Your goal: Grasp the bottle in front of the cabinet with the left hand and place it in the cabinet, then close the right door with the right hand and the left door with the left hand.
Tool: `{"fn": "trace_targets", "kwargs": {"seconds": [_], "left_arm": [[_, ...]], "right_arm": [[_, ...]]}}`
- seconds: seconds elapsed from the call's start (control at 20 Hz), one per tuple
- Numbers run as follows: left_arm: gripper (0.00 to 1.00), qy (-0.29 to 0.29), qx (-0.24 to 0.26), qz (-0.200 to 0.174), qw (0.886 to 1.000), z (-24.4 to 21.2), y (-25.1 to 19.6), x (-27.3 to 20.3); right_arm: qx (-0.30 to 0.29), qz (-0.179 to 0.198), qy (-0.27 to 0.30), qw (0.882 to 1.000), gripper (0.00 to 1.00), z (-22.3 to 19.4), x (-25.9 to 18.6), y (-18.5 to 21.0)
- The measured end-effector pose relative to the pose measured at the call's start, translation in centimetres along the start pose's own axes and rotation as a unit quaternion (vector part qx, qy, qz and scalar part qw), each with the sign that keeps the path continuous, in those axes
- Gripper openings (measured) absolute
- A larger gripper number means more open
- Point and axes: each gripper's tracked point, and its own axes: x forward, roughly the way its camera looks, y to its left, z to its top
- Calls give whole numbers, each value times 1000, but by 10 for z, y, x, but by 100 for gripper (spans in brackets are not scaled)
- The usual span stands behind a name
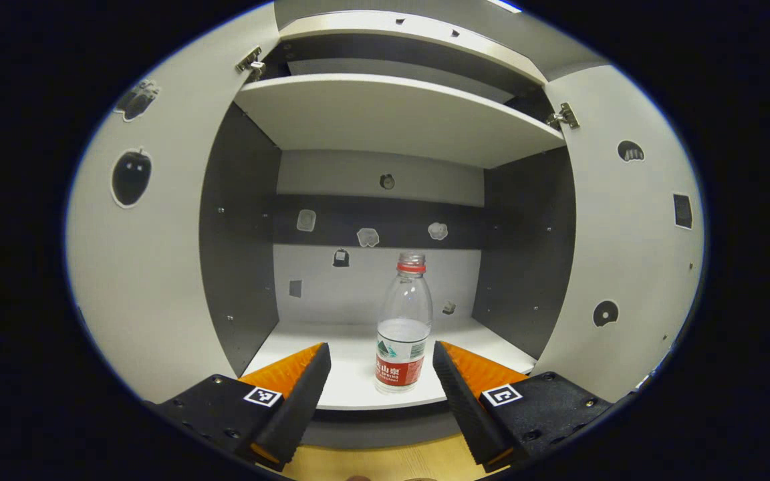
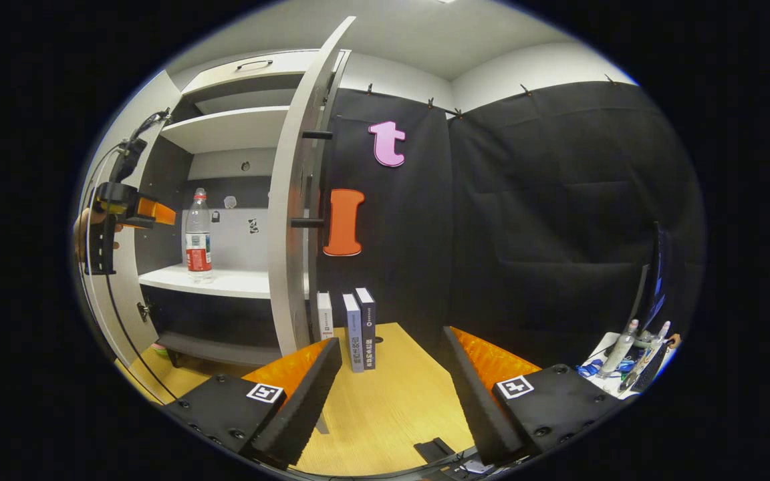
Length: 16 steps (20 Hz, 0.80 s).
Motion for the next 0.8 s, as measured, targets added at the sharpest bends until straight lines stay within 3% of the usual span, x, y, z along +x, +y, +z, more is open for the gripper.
{"fn": "trace_targets", "kwargs": {"seconds": [0.15,0.2,0.35,0.4,0.5,0.8], "left_arm": [[94,-22,-14,7,1000,15,10,-32],[94,-28,-18,9,999,18,15,-43],[90,-42,-20,21,999,26,30,-77],[93,-45,-21,26,998,28,36,-88],[90,-54,-25,40,997,33,49,-113],[94,-64,-25,92,993,24,84,-176]], "right_arm": [[3,11,2,1000,94,3,9,3],[4,14,2,1000,99,4,12,3],[5,22,1,1000,94,10,23,4],[6,26,-1,1000,94,12,27,5],[11,37,-2,999,99,15,33,10],[10,57,0,998,97,15,46,24]]}}
